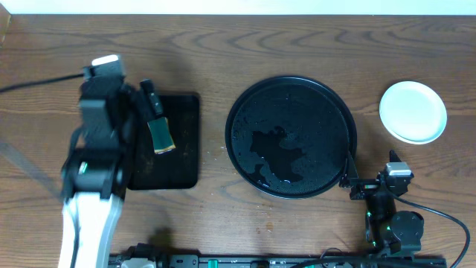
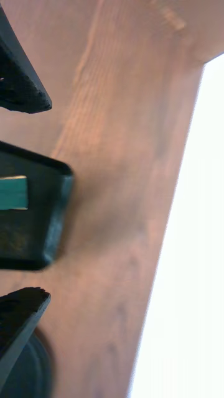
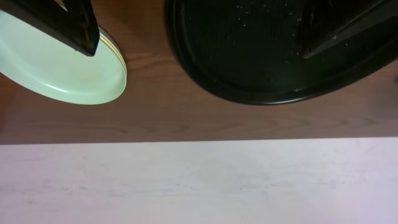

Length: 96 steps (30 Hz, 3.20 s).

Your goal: Clean dirty plates on tray and stack at the side

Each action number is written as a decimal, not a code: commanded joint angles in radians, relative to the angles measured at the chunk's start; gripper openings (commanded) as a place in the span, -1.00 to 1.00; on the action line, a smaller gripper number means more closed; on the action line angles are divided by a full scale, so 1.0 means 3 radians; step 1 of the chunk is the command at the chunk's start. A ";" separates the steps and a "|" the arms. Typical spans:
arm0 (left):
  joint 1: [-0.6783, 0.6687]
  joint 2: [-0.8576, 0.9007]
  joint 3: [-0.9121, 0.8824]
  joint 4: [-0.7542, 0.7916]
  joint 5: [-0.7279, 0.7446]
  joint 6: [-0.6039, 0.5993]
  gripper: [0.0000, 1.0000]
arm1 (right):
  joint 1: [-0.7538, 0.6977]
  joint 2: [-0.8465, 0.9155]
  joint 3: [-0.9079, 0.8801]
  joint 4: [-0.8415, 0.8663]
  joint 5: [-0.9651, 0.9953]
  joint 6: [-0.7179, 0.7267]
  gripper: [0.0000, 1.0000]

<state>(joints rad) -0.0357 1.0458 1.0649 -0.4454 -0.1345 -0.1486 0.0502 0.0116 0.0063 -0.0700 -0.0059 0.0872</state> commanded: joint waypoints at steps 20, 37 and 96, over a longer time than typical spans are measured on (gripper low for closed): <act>-0.0006 -0.2825 -0.1881 0.0172 -0.0025 -0.0070 0.79 | 0.0031 -0.0020 -0.0003 -0.0015 0.0028 0.0032 0.99; -0.0008 -0.3480 -0.3466 0.2536 0.0249 -0.0397 0.79 | 0.0031 -0.0020 -0.0003 -0.0015 0.0028 0.0032 0.98; -0.0010 -0.3473 -0.3536 0.1273 0.0760 0.0518 0.79 | 0.0031 -0.0020 -0.0003 -0.0015 0.0028 0.0031 0.98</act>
<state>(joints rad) -0.0357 0.0101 0.0185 -0.0269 0.0658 -0.0025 0.0502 0.0116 0.0063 -0.0700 -0.0032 0.0875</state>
